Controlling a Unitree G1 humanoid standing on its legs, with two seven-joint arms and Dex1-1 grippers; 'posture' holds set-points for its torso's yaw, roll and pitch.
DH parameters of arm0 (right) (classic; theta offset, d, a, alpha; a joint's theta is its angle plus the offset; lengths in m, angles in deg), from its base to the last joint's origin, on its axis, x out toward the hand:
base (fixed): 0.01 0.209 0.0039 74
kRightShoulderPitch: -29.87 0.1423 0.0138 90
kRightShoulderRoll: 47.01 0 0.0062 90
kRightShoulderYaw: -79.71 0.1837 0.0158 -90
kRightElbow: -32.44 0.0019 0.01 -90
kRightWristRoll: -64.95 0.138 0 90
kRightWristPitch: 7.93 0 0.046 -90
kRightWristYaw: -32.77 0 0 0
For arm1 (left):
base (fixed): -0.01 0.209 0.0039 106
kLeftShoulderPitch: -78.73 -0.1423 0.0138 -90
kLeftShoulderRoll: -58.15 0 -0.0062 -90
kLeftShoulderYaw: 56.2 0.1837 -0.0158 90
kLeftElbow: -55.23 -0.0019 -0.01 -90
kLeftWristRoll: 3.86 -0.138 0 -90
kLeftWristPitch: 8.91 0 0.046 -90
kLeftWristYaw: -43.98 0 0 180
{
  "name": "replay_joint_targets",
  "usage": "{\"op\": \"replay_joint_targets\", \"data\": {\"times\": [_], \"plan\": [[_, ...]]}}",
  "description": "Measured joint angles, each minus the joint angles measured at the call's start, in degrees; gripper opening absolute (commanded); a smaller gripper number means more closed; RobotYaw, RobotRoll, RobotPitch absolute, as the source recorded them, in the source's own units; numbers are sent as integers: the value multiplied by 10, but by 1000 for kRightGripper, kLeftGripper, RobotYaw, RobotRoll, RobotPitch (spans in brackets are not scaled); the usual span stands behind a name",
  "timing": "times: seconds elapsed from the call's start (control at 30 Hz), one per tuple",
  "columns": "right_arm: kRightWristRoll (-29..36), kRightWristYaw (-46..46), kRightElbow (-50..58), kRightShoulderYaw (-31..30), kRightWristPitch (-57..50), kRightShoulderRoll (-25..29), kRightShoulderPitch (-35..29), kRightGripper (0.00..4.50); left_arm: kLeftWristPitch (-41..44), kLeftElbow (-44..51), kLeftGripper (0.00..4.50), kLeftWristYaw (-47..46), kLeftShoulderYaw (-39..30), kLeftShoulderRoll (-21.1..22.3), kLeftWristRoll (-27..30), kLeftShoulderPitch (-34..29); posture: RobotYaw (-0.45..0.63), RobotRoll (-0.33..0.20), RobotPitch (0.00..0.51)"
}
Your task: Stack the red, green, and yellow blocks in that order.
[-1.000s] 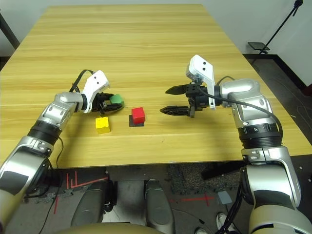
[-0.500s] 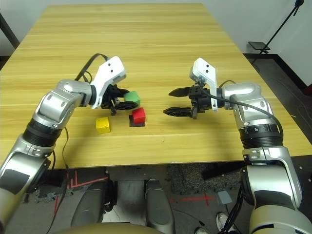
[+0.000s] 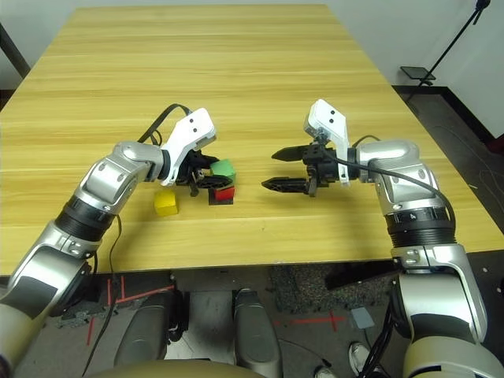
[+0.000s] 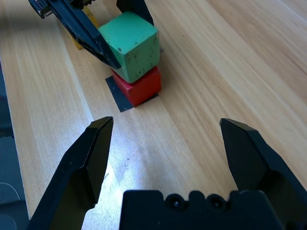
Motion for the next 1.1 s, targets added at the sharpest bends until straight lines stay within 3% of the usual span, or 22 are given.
{"op": "replay_joint_targets", "data": {"times": [0.63, 0.77, 0.9, 1.0, 1.1], "plan": [[0, -12, -5, 8, -4, -3, 3, 4500, -15, -1, 2093, 6, 0, 1, 0, -5, 215, -80, 119], [0, -12, -9, 8, -4, -4, 5, 4500, -25, -1, 3138, 10, 0, 1, 0, -7, 226, -80, 118], [0, -12, -14, 8, -2, -4, 6, 4500, -45, 8, 4457, 14, -1, 3, 1, -8, 237, -81, 116], [-1, -12, -21, 8, 2, -5, 7, 4500, -30, 56, 4457, 15, -10, 20, 6, -9, 243, -81, 115], [-1, -11, -28, 8, 7, -6, 13, 4500, 18, 136, 4457, 17, -33, 68, 23, -11, 256, -83, 112]]}}
